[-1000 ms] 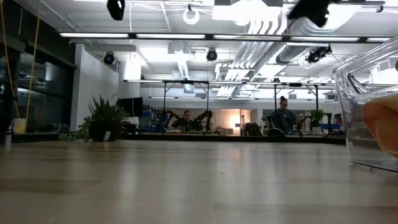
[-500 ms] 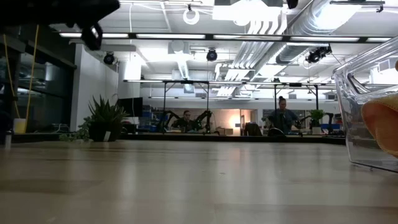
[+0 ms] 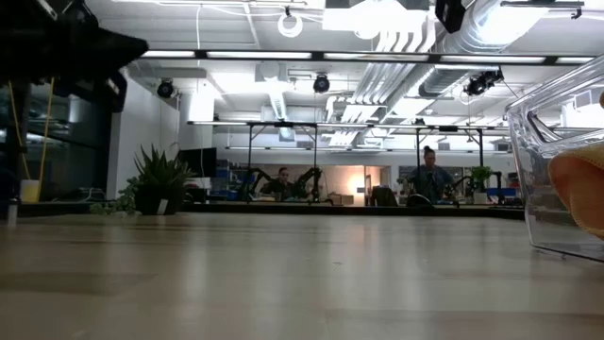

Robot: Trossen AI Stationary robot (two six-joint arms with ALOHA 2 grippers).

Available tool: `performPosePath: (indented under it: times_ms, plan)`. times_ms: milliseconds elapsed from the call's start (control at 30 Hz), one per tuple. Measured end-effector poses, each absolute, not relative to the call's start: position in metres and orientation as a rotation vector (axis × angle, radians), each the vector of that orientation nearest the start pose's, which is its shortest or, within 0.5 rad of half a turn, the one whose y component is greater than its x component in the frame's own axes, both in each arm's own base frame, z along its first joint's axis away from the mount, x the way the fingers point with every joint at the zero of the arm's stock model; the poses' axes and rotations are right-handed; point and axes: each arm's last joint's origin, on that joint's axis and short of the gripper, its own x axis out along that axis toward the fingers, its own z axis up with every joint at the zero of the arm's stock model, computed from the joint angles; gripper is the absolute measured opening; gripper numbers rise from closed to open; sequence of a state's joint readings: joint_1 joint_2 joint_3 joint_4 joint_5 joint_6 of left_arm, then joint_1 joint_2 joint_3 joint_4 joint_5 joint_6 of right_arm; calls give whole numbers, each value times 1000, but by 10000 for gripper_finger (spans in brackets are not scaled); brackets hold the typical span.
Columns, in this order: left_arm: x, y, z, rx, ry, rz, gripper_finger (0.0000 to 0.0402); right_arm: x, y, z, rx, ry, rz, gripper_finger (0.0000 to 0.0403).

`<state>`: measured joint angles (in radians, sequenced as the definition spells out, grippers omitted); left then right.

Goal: Fold microfiber towels
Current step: Return to Home Position

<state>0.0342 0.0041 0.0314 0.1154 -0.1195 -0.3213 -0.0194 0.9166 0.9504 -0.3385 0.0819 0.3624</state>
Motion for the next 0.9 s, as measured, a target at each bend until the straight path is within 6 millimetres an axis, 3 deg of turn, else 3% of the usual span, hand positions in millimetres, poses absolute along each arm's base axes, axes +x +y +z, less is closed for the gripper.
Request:
performPosePath:
  times_ms: [200, 333, 533, 900]
  plan:
    - [96, 12, 169, -308, -57, 188, 0, 192, -5, 355, 329, 273, -114, 0]
    - [96, 14, 168, -338, -47, 142, 0, 188, -4, 355, 331, 286, -100, 0]
    - [97, 18, 167, -355, -37, 198, 0, 166, -3, 351, 332, 312, -78, 0]
    - [97, 19, 167, -355, -38, 212, 0, 96, -1, 289, 324, 74, 6, 0]
